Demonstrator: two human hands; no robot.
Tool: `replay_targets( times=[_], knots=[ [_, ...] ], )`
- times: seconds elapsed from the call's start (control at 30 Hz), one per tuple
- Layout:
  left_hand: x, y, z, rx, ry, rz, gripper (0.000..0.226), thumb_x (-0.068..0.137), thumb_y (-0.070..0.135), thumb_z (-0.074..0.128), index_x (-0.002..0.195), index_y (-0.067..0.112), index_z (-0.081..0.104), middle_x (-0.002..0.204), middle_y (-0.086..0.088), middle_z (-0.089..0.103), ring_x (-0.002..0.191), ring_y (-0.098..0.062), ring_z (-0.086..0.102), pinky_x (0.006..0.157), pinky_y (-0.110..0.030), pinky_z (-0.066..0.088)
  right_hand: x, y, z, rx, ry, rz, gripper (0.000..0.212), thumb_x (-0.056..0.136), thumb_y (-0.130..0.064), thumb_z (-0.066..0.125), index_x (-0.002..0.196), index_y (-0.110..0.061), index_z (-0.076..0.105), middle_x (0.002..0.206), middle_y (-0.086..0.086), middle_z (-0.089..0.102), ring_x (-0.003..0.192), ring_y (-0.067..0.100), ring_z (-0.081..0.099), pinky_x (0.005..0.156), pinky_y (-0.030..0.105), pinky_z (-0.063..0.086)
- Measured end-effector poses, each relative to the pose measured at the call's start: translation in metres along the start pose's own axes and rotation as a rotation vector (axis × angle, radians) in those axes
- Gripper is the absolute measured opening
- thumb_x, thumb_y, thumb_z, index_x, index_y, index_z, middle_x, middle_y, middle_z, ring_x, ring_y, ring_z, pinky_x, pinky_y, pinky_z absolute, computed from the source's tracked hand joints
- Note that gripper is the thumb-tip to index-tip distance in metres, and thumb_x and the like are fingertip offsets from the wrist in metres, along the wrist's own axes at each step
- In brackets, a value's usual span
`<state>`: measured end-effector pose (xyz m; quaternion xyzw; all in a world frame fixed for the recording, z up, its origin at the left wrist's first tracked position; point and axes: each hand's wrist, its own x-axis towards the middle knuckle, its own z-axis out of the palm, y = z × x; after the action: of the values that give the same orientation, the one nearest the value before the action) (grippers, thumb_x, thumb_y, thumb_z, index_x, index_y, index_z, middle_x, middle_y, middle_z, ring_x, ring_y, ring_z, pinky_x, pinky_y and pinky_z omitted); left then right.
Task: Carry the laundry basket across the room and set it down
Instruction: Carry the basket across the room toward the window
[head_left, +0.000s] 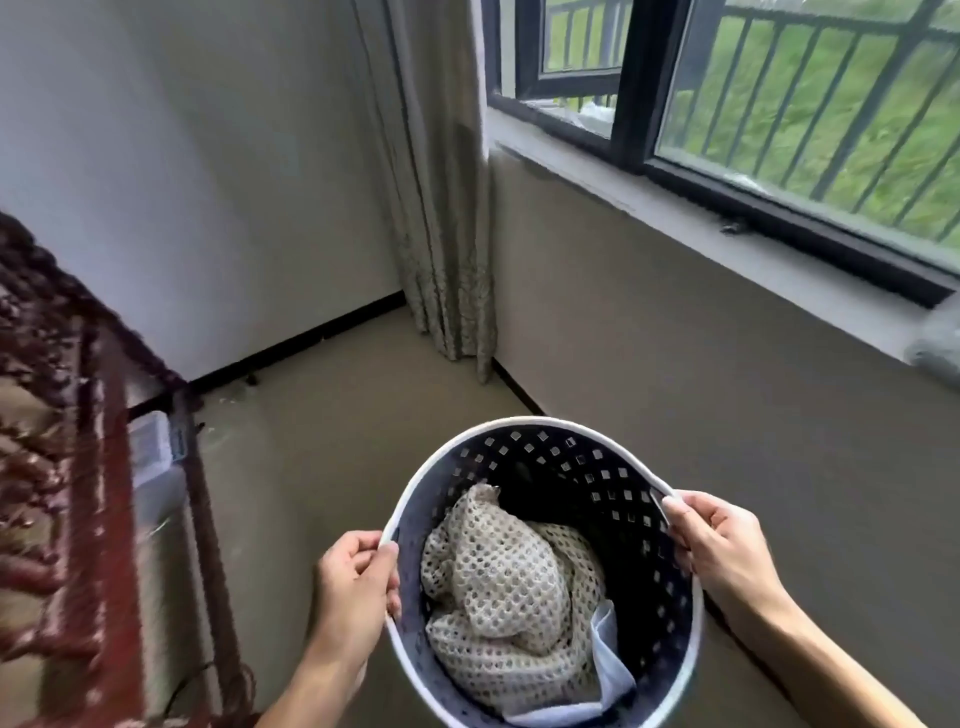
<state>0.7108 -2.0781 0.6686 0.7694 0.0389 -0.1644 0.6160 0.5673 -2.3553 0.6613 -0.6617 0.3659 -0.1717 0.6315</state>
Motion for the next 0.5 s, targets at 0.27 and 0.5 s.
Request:
replay_targets(
  times=[0.27, 0.5],
  knots=[
    [0.165, 0.043, -0.012, -0.020, 0.100, -0.011, 0.011, 0.088, -0.003, 0.050, 0.083, -0.009, 0.056, 0.045, -0.003, 0.047, 0.039, -0.017, 0.038, 0.037, -0.023, 0.034, 0.156, -0.049, 0.110, -0.035, -0.100, -0.008, 0.026, 0.094, -0.011, 0.052, 0.075, -0.002, 0.068, 0.044, -0.009, 0.047, 0.040, 0.002, 0.037, 0.041, 0.017, 0.034],
    [0.292, 0.106, -0.025, 0.005, 0.177, 0.053, 0.009, 0.087, -0.004, 0.049, 0.086, -0.010, 0.056, 0.050, -0.012, 0.046, 0.038, -0.017, 0.038, 0.039, -0.023, 0.033, 0.274, -0.105, 0.197, -0.062, -0.153, -0.037, 0.025, 0.094, -0.013, 0.052, 0.078, -0.004, 0.069, 0.048, -0.009, 0.043, 0.050, 0.011, 0.035, 0.051, 0.027, 0.031]
  ],
)
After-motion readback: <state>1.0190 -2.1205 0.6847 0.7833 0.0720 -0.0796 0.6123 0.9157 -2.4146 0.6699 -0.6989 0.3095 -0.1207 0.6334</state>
